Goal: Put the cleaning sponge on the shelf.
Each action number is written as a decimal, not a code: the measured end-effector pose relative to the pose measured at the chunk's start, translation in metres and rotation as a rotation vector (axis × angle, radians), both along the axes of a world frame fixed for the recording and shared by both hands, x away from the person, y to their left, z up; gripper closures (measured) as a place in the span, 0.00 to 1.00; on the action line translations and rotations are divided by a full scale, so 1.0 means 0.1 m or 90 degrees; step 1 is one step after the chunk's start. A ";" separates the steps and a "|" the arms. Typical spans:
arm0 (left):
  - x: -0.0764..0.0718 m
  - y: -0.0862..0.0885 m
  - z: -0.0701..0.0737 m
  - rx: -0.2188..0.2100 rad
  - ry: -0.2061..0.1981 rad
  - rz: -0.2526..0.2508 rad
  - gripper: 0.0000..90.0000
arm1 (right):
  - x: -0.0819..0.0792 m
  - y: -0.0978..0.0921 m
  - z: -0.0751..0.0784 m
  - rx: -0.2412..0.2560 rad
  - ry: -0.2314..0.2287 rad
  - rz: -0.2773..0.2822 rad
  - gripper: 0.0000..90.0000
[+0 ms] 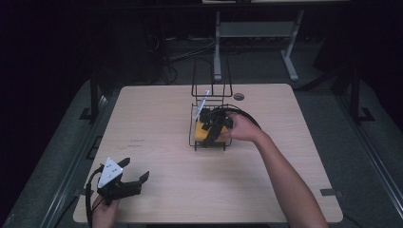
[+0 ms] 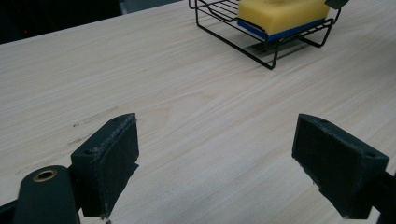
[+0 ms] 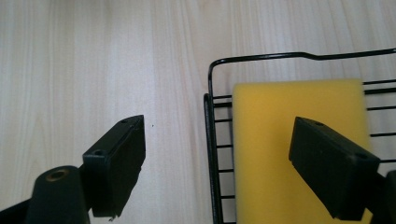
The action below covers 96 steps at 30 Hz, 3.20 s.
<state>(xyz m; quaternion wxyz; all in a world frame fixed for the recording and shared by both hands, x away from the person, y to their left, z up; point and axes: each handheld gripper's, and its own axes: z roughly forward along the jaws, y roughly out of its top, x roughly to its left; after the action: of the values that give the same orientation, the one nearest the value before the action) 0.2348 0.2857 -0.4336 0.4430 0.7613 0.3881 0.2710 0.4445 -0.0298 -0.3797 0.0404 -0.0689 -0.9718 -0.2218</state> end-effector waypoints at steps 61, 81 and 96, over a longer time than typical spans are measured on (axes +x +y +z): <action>0.00 -0.03 -0.01 0.005 0.002 -0.005 0.16 | -0.70 -0.27 -0.24 0.023 -0.012 0.033 0.20; 0.00 -0.03 -0.02 0.010 0.003 -0.006 0.16 | -0.84 -0.62 -0.27 0.028 -0.021 0.005 0.20; 0.00 -0.04 -0.02 0.011 0.004 -0.007 0.16 | -0.93 -0.88 -0.33 0.031 -0.019 -0.020 0.20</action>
<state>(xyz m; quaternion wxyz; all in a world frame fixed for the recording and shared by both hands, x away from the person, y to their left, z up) 0.2343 0.2819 -0.4357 0.4362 0.7682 0.3831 0.2696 0.3514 -0.1182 -0.4129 0.0243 -0.0800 -0.9655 -0.2467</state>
